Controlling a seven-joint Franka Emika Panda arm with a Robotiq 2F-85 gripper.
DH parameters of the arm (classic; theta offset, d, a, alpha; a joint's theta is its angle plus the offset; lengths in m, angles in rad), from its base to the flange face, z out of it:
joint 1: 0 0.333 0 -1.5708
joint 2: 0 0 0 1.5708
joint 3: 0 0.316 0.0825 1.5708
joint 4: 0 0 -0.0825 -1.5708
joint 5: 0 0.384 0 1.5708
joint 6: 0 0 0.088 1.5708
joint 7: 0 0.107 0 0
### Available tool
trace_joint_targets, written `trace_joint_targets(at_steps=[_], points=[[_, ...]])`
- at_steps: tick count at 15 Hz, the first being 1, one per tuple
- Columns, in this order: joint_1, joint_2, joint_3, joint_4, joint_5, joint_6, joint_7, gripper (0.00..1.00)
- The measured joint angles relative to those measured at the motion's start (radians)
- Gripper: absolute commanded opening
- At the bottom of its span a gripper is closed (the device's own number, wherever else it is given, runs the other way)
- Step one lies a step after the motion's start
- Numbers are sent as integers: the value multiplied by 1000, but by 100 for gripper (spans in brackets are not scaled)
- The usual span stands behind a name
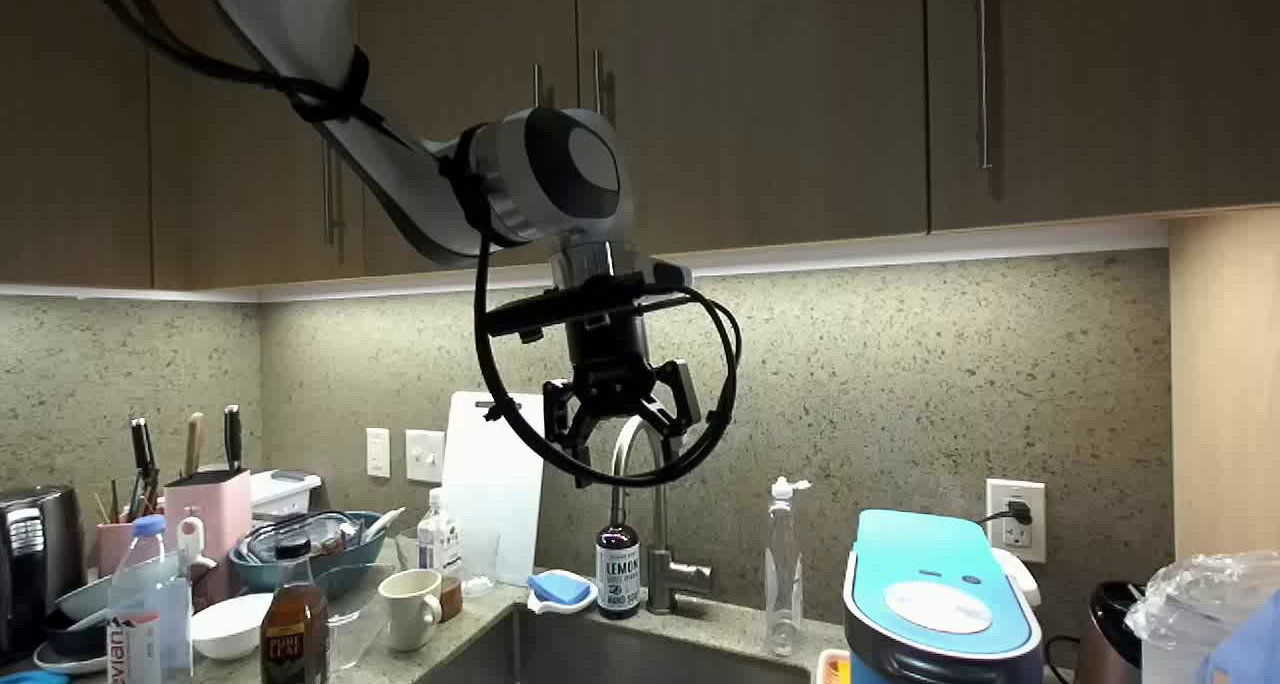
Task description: Open the left cabinet door
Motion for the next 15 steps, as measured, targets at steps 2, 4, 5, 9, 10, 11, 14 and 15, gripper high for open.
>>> trace_joint_targets(at_steps=[2, 4, 5, 9, 10, 11, 14, 15], points=[[0, 0, 0, 0, 0, 0, 0, 100], [2, 0, 0, 0, -1, 5, 0, 100], [3, 0, 0, 0, -6, 19, -3, 100], [4, 2, 0, -2, -46, 118, -53, 100], [5, 2, -1, -3, -47, 143, -78, 100], [8, 3, -2, -4, -47, 160, -108, 100], [19, 5, -11, -4, -47, 172, -163, 100], [19, 6, -12, -4, -47, 172, -166, 100]])
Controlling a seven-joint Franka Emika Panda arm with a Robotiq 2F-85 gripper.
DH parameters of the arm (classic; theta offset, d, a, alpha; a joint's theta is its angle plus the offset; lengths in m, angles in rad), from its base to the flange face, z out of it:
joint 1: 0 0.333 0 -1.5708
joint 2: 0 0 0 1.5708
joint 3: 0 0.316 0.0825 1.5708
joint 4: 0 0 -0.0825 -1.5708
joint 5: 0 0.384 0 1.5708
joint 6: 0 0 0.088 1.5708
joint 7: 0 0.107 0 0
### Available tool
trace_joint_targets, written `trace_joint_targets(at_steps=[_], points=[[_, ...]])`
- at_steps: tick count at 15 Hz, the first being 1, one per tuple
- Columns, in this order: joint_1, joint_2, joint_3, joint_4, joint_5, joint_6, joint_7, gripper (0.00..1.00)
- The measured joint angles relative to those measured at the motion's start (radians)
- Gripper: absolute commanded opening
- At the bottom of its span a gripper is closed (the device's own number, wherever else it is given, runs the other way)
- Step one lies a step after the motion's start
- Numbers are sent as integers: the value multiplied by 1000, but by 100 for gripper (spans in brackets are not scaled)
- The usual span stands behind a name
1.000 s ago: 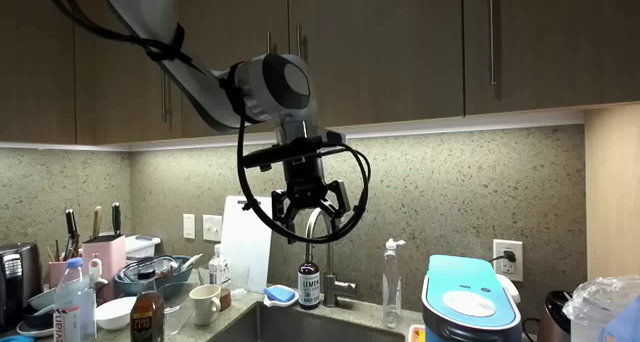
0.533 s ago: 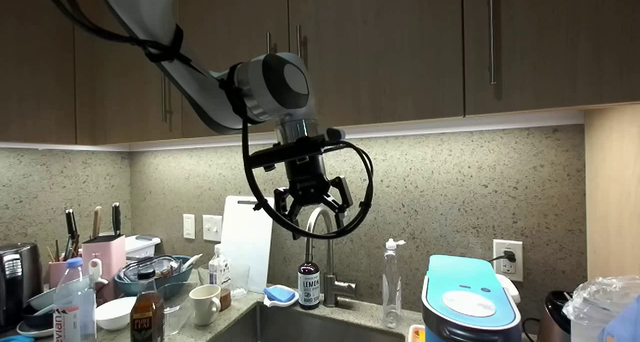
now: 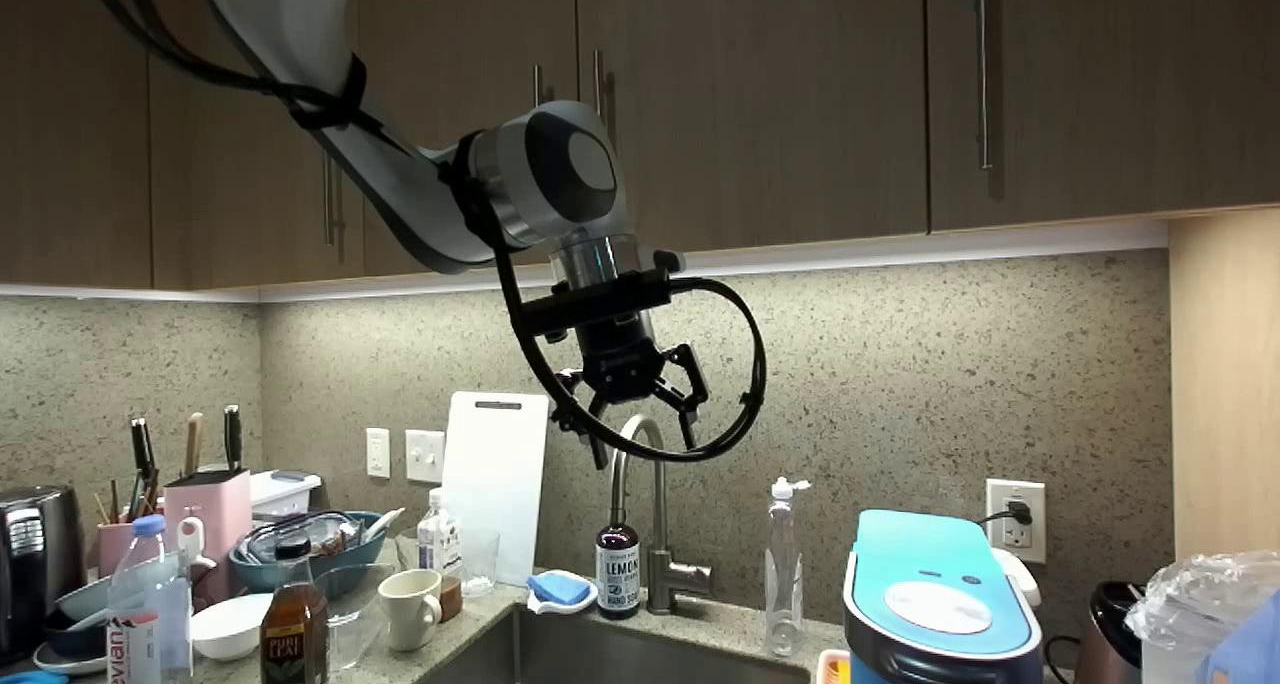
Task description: Open the left cabinet door
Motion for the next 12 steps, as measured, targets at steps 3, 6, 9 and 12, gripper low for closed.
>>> trace_joint_targets(at_steps=[3, 6, 9, 12], points=[[2, 0, -1, 0, 0, -2, -2, 100], [3, 0, -1, 2, 2, -28, -2, 100], [7, 0, -1, 2, 32, -46, 2, 100], [10, 0, -1, 4, 67, -70, 9, 100]])
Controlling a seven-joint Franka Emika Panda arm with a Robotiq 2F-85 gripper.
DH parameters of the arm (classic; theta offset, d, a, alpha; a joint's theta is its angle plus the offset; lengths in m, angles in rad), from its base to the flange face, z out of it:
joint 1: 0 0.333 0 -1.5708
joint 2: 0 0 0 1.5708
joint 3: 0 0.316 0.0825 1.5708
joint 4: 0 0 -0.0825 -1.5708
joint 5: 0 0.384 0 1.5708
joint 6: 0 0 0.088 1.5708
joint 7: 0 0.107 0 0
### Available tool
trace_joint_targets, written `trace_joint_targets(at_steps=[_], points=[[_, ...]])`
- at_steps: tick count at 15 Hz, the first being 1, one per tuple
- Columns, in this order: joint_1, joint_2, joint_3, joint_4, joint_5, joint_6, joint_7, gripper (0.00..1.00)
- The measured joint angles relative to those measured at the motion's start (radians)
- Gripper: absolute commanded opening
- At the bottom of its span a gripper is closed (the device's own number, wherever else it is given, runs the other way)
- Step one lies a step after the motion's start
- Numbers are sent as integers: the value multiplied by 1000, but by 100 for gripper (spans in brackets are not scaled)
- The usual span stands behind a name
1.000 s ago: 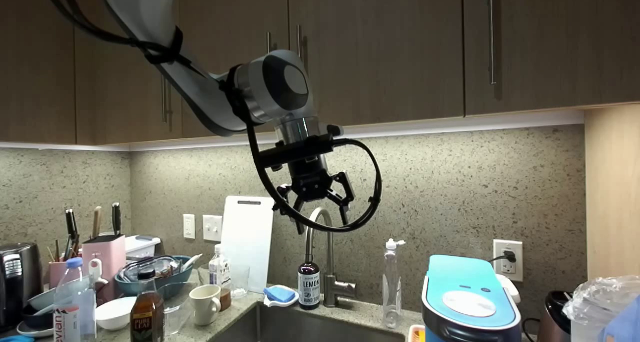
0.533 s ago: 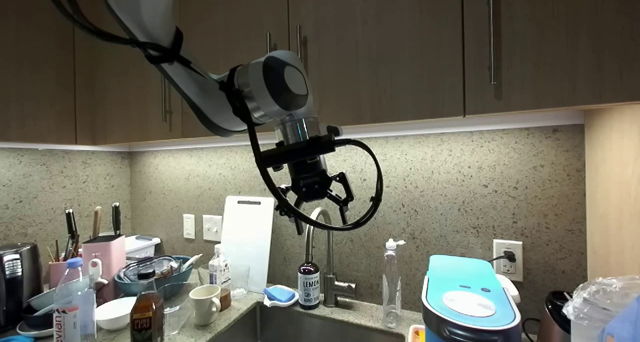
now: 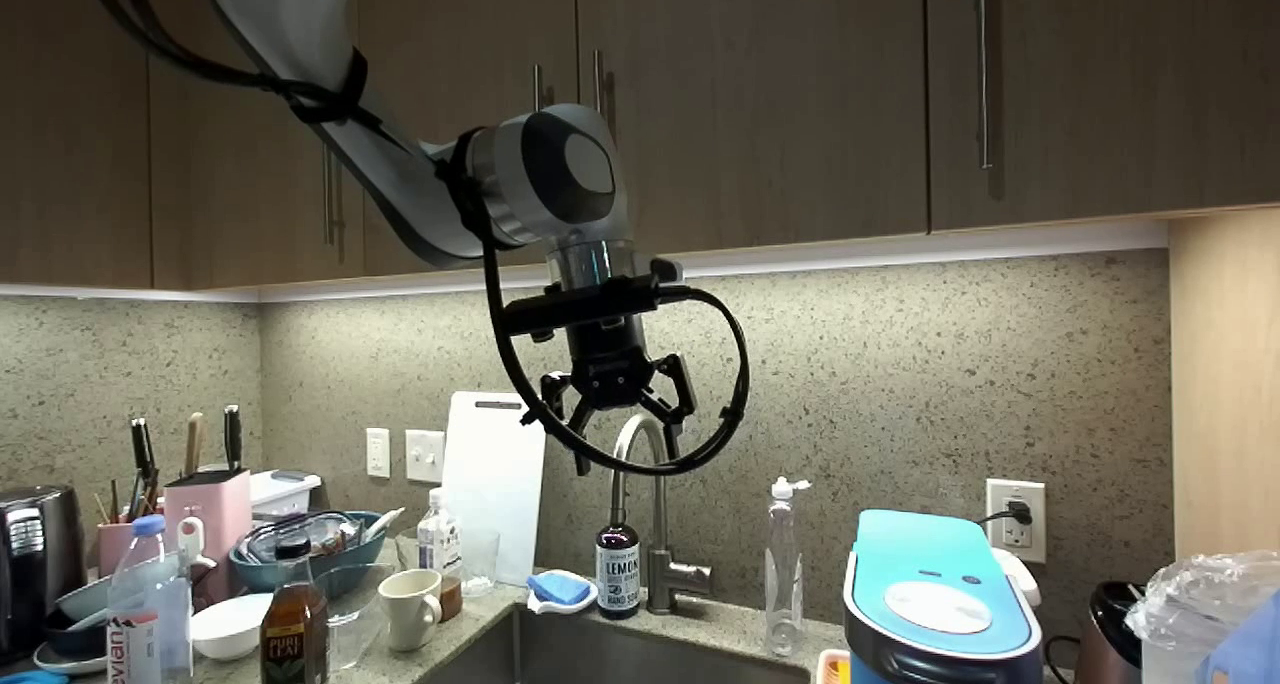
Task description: Open the left cabinet door
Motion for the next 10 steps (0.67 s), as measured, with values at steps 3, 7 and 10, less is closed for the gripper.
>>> trace_joint_targets(at_steps=[3, 7, 10], points=[[0, 0, 0, 1, 1, 1, 0, 100], [0, 0, 0, 2, 1, 1, 0, 100], [0, 0, 0, 2, -20, 0, -5, 100]])
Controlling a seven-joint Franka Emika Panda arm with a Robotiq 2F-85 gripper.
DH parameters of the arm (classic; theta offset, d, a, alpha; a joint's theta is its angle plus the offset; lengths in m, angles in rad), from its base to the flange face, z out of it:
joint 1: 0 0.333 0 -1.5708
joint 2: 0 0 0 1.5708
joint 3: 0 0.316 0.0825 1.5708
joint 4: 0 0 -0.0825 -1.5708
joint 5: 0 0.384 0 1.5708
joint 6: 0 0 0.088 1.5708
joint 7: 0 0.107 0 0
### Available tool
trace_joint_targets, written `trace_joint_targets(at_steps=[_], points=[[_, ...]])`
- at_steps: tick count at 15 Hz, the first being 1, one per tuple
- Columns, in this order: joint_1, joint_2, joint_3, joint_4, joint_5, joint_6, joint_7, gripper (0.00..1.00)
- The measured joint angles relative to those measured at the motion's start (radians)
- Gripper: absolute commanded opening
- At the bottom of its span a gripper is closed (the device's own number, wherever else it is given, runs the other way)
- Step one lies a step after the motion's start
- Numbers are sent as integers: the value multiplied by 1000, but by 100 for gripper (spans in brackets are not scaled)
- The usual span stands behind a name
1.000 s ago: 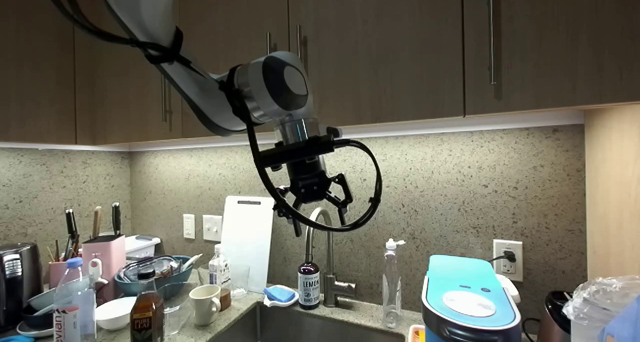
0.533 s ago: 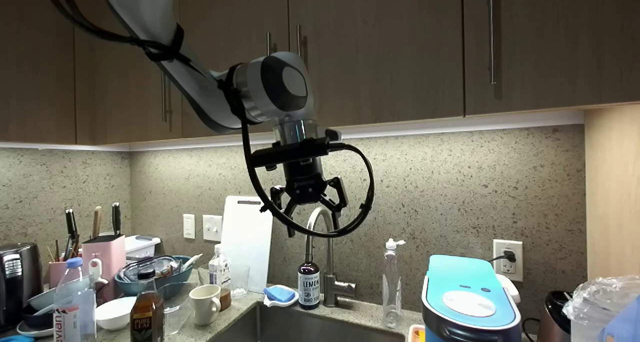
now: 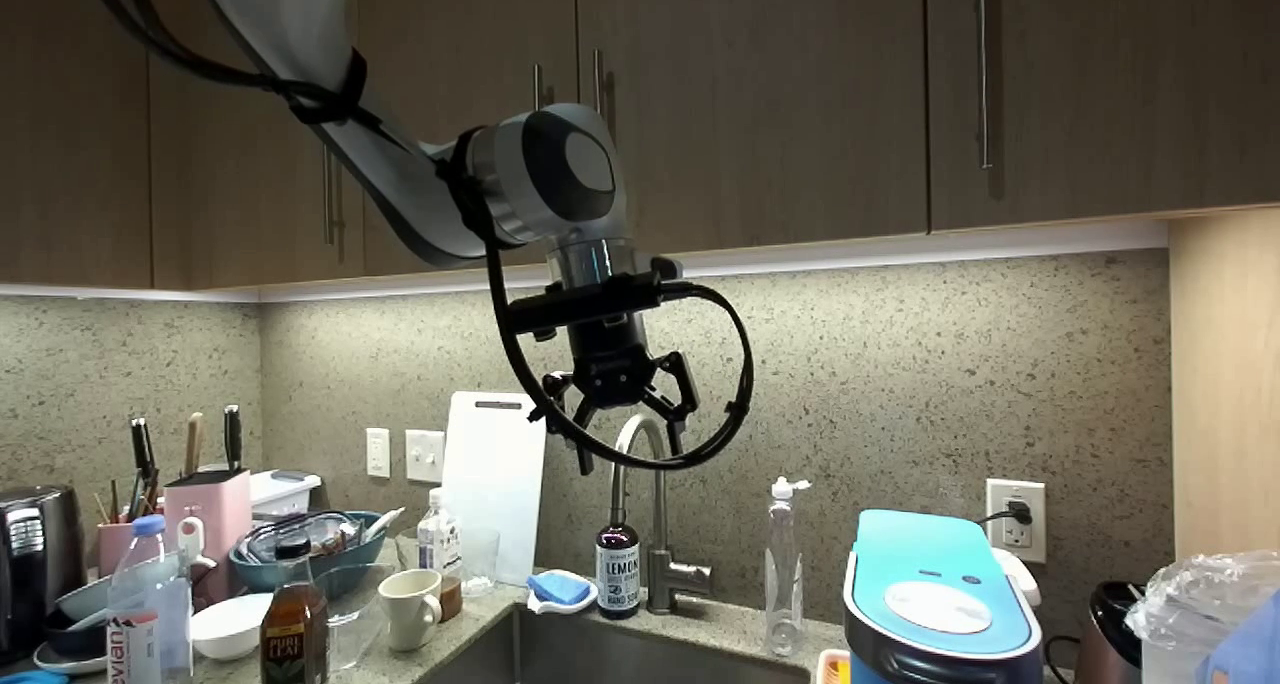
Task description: Open the left cabinet door
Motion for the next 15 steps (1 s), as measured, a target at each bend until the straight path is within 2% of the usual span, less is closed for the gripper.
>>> trace_joint_targets(at_steps=[2, 5, 8, 10, 15], points=[[12, 7, 14, 2, -23, 1, -19, 100], [104, 72, 104, 34, -23, 2, -8, 100], [189, 170, 194, 99, -23, 2, 66, 100], [206, 212, 212, 128, -23, 2, 86, 100], [196, 221, 201, 141, -23, 1, 85, 100]])
